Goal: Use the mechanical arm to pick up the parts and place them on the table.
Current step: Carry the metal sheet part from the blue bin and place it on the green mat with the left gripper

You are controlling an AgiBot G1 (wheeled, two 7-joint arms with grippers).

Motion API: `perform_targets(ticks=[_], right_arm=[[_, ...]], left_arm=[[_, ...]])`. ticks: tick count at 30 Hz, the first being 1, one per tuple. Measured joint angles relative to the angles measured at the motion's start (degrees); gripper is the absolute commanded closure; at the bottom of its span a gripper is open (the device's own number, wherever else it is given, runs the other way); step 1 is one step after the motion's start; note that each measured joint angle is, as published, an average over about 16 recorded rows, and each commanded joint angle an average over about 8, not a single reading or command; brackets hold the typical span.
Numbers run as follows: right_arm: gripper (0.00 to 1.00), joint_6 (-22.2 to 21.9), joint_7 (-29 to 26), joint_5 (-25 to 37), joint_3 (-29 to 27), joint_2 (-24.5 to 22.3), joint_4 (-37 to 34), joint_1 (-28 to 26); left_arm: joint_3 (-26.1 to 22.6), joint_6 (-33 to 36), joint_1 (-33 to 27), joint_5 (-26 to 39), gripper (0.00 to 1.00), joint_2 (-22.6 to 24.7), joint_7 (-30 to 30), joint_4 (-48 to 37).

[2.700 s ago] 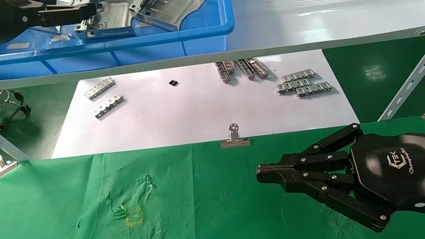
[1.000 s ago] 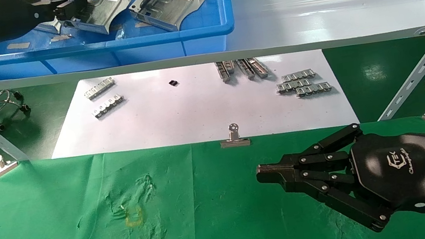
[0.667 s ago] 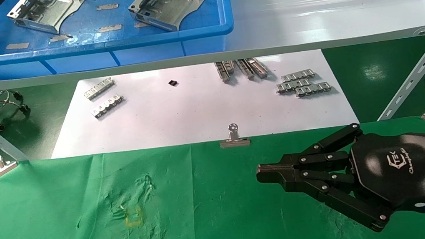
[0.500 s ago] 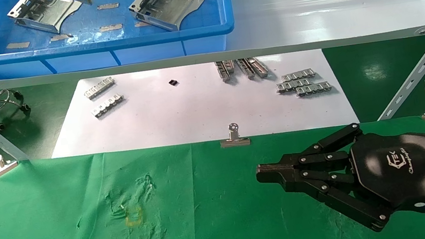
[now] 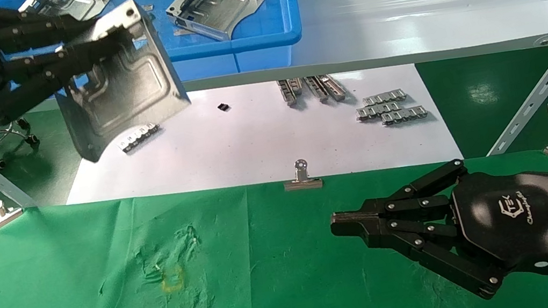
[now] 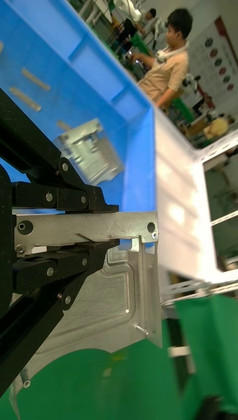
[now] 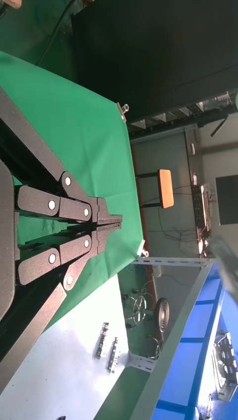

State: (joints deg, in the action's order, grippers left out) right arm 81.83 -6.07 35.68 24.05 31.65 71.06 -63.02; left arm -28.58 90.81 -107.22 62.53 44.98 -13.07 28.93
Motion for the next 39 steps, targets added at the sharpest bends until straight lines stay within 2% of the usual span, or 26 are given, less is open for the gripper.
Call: perform_targets(ticks=[9, 14, 23, 39], right_arm=[[1.00, 0.00, 0.00, 0.00, 0.00, 0.00, 0.00, 0.00], [1.00, 0.00, 0.00, 0.00, 0.00, 0.00, 0.00, 0.00], [1.00, 0.00, 0.00, 0.00, 0.00, 0.00, 0.00, 0.00], [1.00, 0.00, 0.00, 0.00, 0.00, 0.00, 0.00, 0.00]], left_arm=[[-9.03, 0.73, 6.85, -3.97, 1.00, -5.75, -5.94, 11.96], [-14.45, 0.01, 9.92, -4.09, 1.00, -6.86, -9.54, 14.22], [-20.43, -2.43, 12.18, -0.53, 1.00, -4.41, -16.94, 8.68], [-22.64, -7.43, 14.28, 3.70, 1.00, 2.52, -27.06, -2.84]])
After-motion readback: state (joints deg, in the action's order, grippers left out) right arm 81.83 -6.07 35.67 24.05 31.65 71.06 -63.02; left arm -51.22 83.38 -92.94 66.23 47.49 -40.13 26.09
